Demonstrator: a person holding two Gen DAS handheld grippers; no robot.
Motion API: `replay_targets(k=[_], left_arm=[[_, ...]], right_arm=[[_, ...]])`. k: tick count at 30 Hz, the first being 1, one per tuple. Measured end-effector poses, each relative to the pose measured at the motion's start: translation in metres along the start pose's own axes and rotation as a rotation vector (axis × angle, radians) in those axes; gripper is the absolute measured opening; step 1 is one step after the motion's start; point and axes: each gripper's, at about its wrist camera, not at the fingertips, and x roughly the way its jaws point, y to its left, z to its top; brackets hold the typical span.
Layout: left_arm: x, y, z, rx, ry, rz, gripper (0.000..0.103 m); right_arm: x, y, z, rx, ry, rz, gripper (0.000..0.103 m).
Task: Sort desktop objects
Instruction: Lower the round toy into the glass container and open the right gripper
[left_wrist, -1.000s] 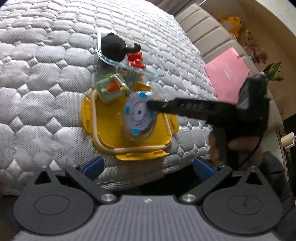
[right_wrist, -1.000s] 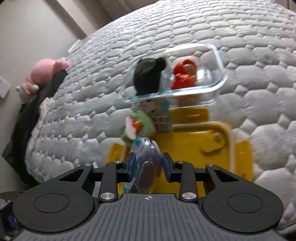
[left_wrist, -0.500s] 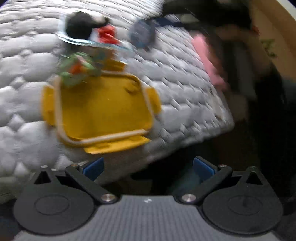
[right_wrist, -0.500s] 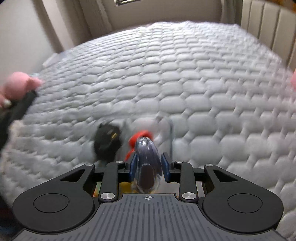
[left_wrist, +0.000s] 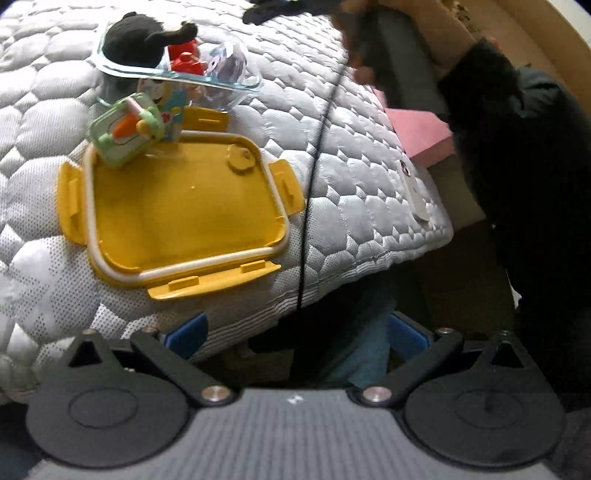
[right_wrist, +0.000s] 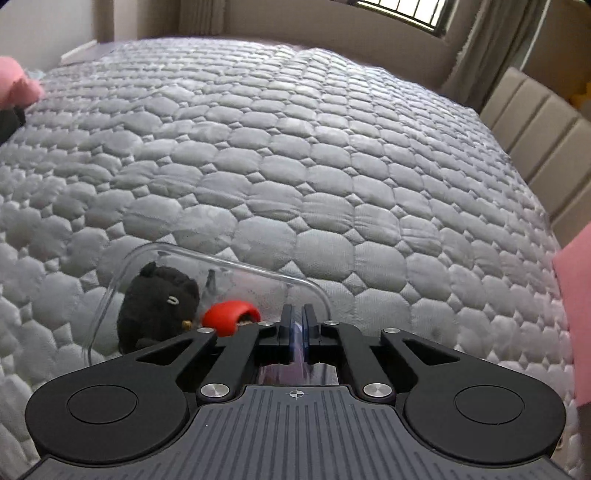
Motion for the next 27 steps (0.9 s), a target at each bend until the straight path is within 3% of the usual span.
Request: replay_targets(k=[4,8,13,16,20,25,27], left_arm=[[0.007,0.000,0.003,-0.002,0.011,-0.018,0.103],[0.013,-0.003,0.001,0.022,0.033,-0.002,0.103],[0.016,-0.003,-0.002,0.026,0.040,0.026,0.103],[0.022,-0.001,-0.003,0.017,0.060,0.039,0.103],[0.024,0.010,-0.001,-0.031,0.065,0.065,0.103],[0.013,0.028,0.010,-0.103,0.015,0.102,0.103],[0.006,0.033,0.015,-0.124,-0.010,0.127,0.103]], right_arm=[[0.004,-0.016,-0.003,0.023,0.063,0.078,0.017],[0.015,-0.021,-0.012,0.068,0.110,0.092,0.032],[0.033,-0.015,-0.023,0.112,0.141,0.107,0.037],[0.031,-0.005,-0.031,0.041,0.073,0.086,0.037],[0.018,-0.018,-0.042,0.110,0.039,0.140,0.034],[-0.016,-0.039,-0.067,0.244,-0.045,0.208,0.036],[-0.031,-0.042,-0.079,0.256,-0.075,0.278,0.044]])
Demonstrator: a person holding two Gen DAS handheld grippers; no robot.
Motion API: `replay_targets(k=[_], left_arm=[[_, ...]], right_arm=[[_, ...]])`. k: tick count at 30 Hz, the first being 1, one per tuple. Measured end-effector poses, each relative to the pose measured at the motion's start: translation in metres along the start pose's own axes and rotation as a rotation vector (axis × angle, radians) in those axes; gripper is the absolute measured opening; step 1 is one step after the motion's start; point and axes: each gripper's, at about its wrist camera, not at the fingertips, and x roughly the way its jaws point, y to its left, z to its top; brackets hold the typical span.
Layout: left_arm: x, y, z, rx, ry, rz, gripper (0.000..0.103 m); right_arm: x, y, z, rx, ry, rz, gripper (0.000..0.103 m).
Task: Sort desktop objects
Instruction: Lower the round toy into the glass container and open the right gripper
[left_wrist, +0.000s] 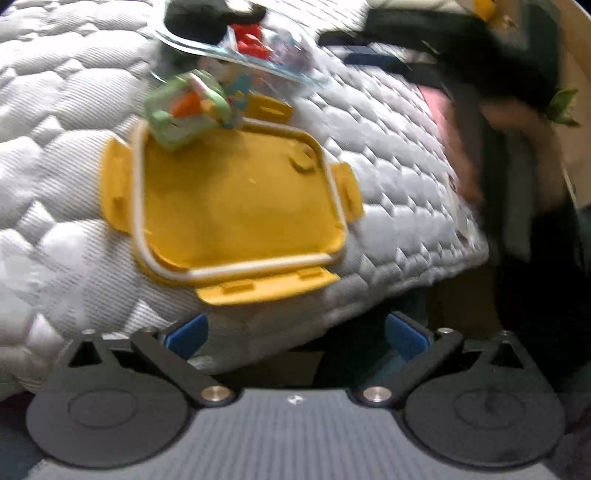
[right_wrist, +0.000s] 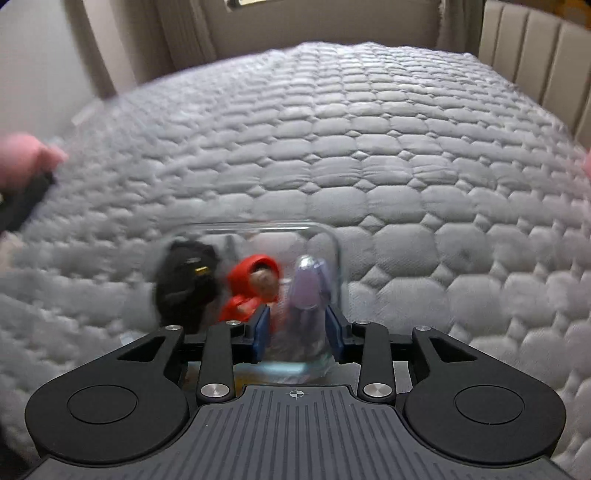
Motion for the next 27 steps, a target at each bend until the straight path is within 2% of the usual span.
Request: replay_targets(k=[3,6,9,13,16,17,18,19,20,23,27], left_arm=[[-0.010,0.008,0.009,-0.055,-0.059,0.100,0.103],[-0.016,0.013,0.017,-0.102,-0.107,0.239,0.103],[-0.016,0.010,0.020,-0.108,-0.113,0.254,0.103],[-0.006,-0.009,0.018,-0.039,-0.077,0.239,0.103],[0.004,-0.023,0.016,0.009,-0.043,0.238,0.103],[0.007,-0.027,0.014,0.024,-0.034,0.233,0.103],[0.009,-0.031,0.013,0.039,-0.025,0.228,0.103],[0.011,-0.034,0.011,0.052,-0.021,0.224,0.103],[0.013,-0.037,0.009,0.064,-0.016,0.220,0.103],[0.015,-0.040,0.004,0.074,-0.008,0.207,0.103],[0.010,-0.038,-0.003,0.067,-0.007,0.195,0.103]], right_arm=[[-0.026,-0.003,-0.023,-0.014,-0.065,0.068,0.059],[-0.042,-0.012,-0.045,-0.005,-0.153,0.033,0.065],[-0.041,-0.027,-0.058,0.063,-0.170,0.047,0.065],[-0.028,-0.046,-0.061,0.171,-0.101,0.129,0.065],[-0.023,-0.045,-0.057,0.164,-0.095,0.157,0.063],[-0.021,-0.040,-0.054,0.144,-0.093,0.167,0.059],[-0.019,-0.034,-0.050,0.123,-0.091,0.177,0.048],[-0.018,-0.027,-0.044,0.101,-0.099,0.176,0.045],[-0.016,-0.019,-0.038,0.079,-0.108,0.174,0.045],[-0.007,0.025,-0.017,-0.102,-0.131,0.151,0.045],[0.018,0.083,0.009,-0.329,-0.126,0.097,0.053]])
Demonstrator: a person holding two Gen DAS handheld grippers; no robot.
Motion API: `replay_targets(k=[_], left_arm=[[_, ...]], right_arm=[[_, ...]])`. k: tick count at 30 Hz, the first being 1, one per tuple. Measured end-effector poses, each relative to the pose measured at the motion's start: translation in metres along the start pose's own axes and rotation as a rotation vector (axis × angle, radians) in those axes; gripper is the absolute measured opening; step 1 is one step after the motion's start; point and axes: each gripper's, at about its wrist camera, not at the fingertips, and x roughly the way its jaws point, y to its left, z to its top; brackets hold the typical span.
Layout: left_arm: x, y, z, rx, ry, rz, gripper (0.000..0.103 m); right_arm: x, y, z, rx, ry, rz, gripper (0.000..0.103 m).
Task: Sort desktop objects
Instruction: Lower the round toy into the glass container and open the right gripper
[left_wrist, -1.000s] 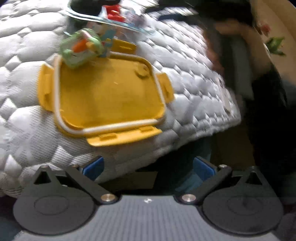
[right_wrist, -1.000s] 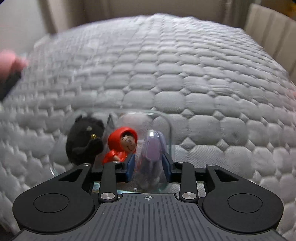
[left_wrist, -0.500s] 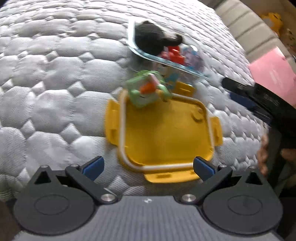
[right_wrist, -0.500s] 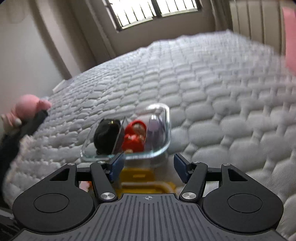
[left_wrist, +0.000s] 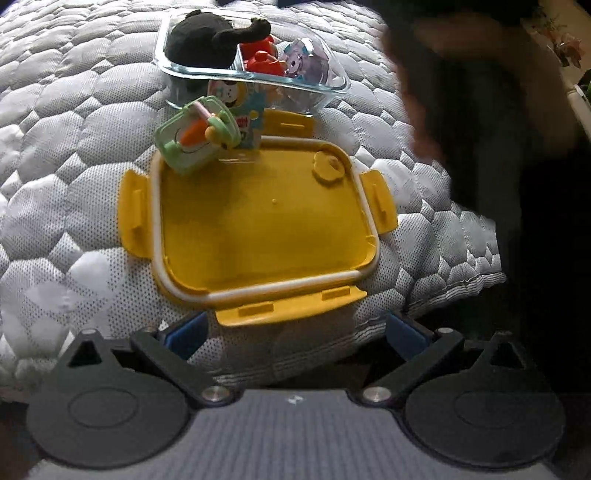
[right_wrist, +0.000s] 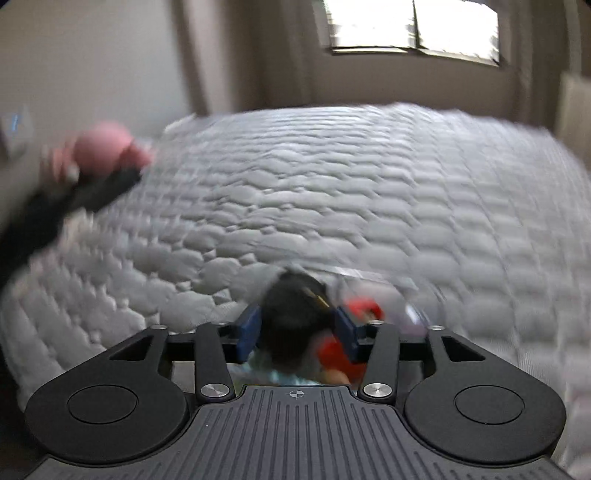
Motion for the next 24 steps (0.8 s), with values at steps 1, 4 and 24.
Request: replay_targets(k=[1,4,24], left_arm=[[-0.001,0.001,-0.001,-0.001,0.000,-0.007,0.103],[-0.005,-0.001,-0.004,0.015,-0.007,-0.009,0.103],[-0.012,-0.002,0.002,0.054,-0.035,-0.023,0.103]], right_arm=[[0.014,0.008,0.007,-0.028,0.025,-0.034,0.053],[0.050,0.020,0.018,-0.064,0.102,-0.112,0.049],[0.077,-0.078,-0.011,0.776,0.272,0.164,0.042]])
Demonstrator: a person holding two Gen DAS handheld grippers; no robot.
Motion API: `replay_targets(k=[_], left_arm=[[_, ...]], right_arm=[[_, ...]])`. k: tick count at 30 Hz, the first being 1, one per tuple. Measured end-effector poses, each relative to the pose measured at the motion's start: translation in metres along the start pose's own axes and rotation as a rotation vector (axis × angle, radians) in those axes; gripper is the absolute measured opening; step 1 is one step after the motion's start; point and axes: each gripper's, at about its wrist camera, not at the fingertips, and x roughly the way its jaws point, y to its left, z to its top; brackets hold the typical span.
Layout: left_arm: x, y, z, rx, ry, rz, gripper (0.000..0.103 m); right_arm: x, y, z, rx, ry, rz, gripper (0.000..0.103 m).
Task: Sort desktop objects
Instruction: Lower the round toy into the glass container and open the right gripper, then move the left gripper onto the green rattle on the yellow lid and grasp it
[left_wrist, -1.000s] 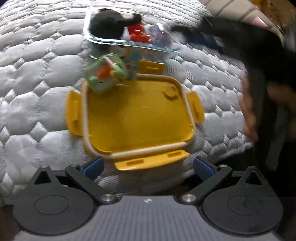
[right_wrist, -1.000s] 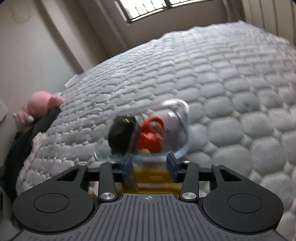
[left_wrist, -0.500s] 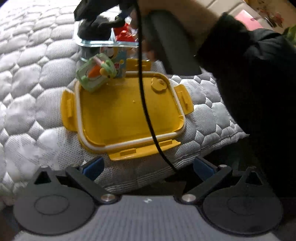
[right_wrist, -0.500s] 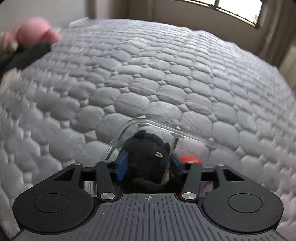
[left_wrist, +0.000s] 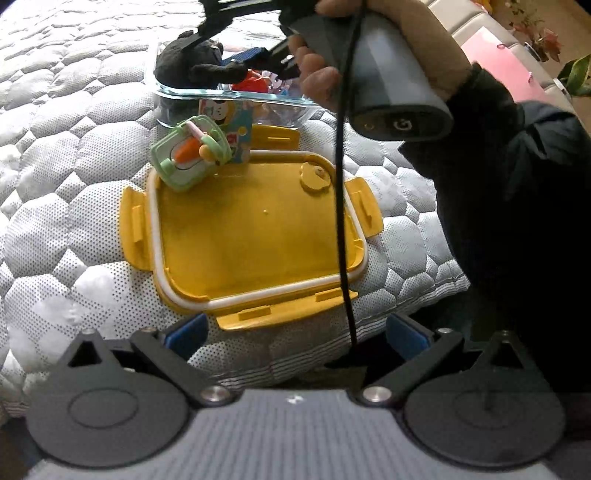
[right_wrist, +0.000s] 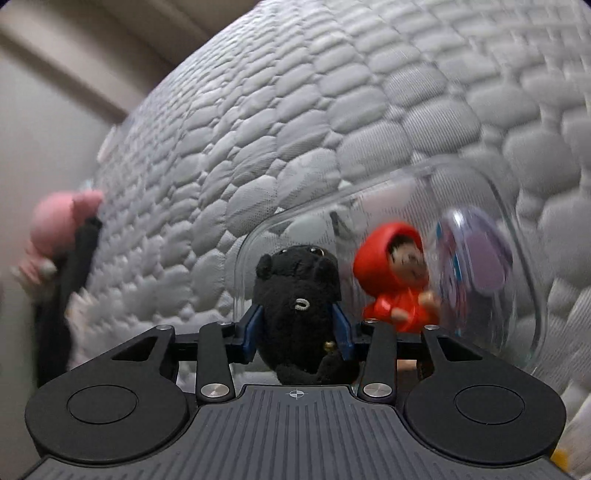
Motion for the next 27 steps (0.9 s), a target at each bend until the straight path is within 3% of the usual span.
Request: replay_targets(k=[3,7,8,10,14,18,23,27], left_arm=[[0.001,-0.004,0.002,0.000,0.001,0.009,0.103],[-0.003,-0.012,0.010,0.031,-0.020,0.069,0.103],[-0.007,-0.014,0.014,0.042,-0.039,0.098,0.103],[-0.017,-0.019,0.024,0.065,-0.089,0.146,0.103],[-0.026,-0.030,0.050,0.115,-0.154,0.207,0.103],[-0.026,-0.046,0.064,0.166,-0.179,0.159,0.103],[-0.023,-0.050,0.062,0.207,-0.189,0.064,0.103],[-0.033,-0.026,0.060,0.096,-0.203,-0.024,0.103]], right_arm=[[0.003,-0.016,0.006,0.090,0.016,0.068,0.038],[-0.010,-0.012,0.001,0.007,-0.033,0.065,0.042],[-0.018,-0.009,-0.003,-0.019,-0.054,0.061,0.056],[-0.045,-0.005,-0.013,-0.097,-0.138,0.079,0.064],[-0.104,-0.009,-0.038,-0.209,-0.334,0.043,0.096],[-0.152,-0.035,-0.064,-0.241,-0.471,0.000,0.097],[-0.182,-0.076,-0.088,-0.227,-0.615,-0.216,0.103],[-0.187,-0.100,-0.099,-0.193,-0.652,-0.420,0.103]])
